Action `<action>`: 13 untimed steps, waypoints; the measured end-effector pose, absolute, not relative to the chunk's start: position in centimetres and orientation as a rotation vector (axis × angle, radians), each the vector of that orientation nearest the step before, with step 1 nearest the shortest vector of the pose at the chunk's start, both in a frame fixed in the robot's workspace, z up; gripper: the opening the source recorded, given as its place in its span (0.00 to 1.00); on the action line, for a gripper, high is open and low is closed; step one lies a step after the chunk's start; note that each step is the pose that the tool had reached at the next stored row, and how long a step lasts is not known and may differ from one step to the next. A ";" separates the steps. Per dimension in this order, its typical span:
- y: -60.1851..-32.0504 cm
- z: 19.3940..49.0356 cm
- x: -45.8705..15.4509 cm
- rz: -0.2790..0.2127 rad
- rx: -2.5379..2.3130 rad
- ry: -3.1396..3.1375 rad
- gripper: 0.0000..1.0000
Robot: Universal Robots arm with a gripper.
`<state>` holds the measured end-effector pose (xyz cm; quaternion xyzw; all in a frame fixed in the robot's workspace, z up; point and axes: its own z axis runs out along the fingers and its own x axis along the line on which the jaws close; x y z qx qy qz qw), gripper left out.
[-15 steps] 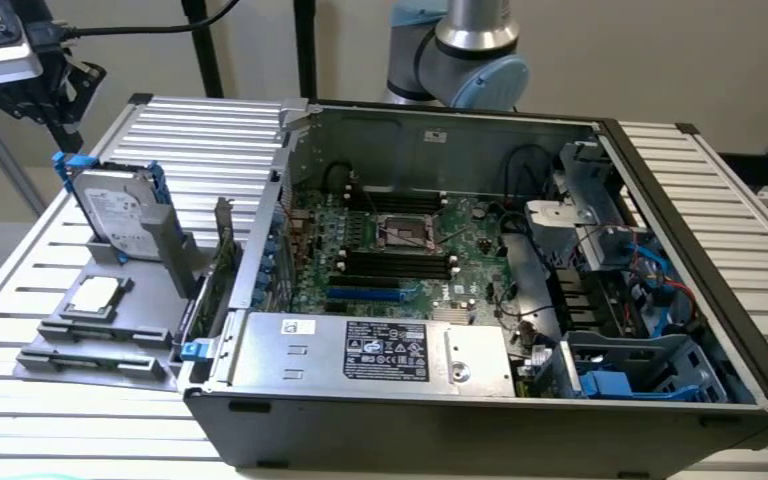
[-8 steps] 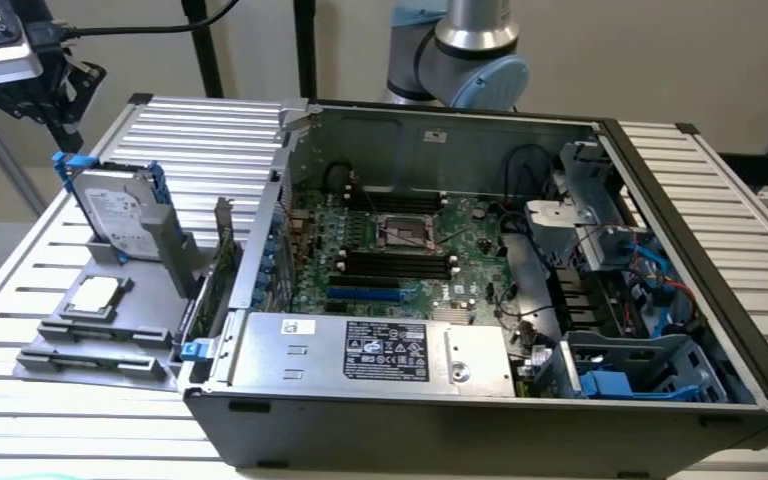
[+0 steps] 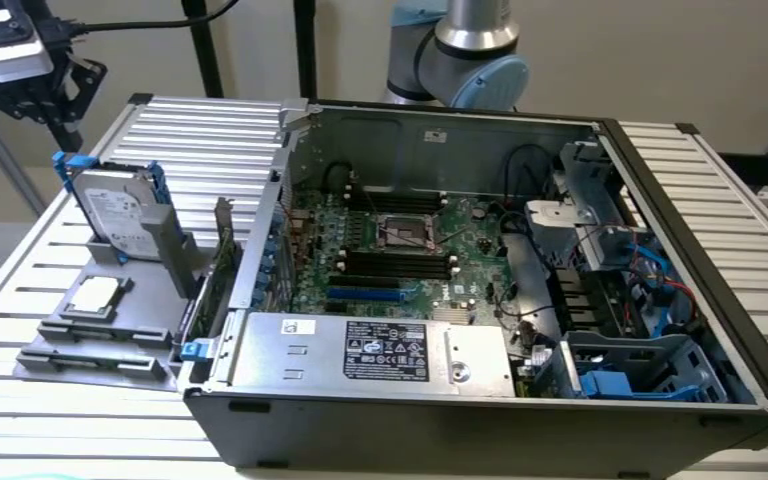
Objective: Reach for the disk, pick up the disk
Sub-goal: 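Pick up the disk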
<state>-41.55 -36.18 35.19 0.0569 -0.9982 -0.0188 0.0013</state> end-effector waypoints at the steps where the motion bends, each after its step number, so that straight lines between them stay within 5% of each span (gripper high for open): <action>1: -36.2 35.2 -41.6 -0.059 0.208 -3.131 0.11; 13: -36.2 35.2 -41.6 -0.058 0.545 -3.086 0.11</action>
